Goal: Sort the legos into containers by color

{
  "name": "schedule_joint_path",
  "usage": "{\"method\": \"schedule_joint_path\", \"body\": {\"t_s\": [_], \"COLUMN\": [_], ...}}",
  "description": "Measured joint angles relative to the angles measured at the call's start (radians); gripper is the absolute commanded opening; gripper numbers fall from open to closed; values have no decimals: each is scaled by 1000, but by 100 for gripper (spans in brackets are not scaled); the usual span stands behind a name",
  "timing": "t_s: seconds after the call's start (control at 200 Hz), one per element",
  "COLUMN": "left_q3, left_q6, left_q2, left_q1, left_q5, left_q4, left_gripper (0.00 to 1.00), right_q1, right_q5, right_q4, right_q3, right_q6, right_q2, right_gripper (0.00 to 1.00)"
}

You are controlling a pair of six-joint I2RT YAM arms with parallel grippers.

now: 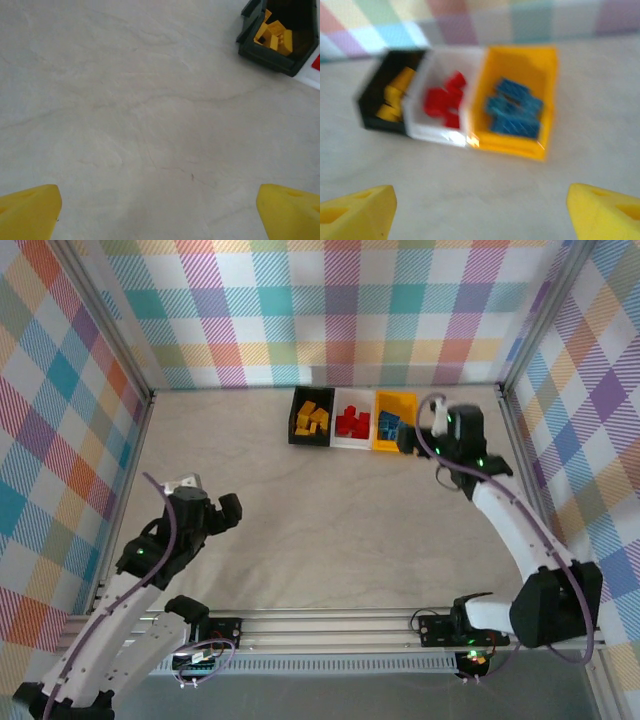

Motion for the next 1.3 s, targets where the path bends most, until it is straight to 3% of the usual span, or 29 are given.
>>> {"method": "schedule_joint_path", "body": {"t_s": [0.165,0.39,0.645,0.785,1.04,1.3], "left_q3": [-136,-258,-290,-297,-304,-301], "left_q6": [114,260,373,414,503,515], "left_q2": [46,110,232,372,718,826], "left_q1": [0,20,173,205,210,244], "left_q5": [-93,-213,-201,-166,-50,55], "left_q4": [196,480,740,892,1186,1375], "left_gripper": [100,100,100,100,100,100], "right_q1": [-31,-109,-111,-111,-134,-154], "right_q5": [23,54,68,64,63,63], "right_q4": [128,462,880,1098,1115,1094], "right_q3": [-335,-415,-553,-646,-590,-565], "right_q6": [-89,-143,-174,-189,-180,-163], "right_q2": [-59,82,225,290,302,302], "right_gripper": [96,96,96,96,100,100]}}
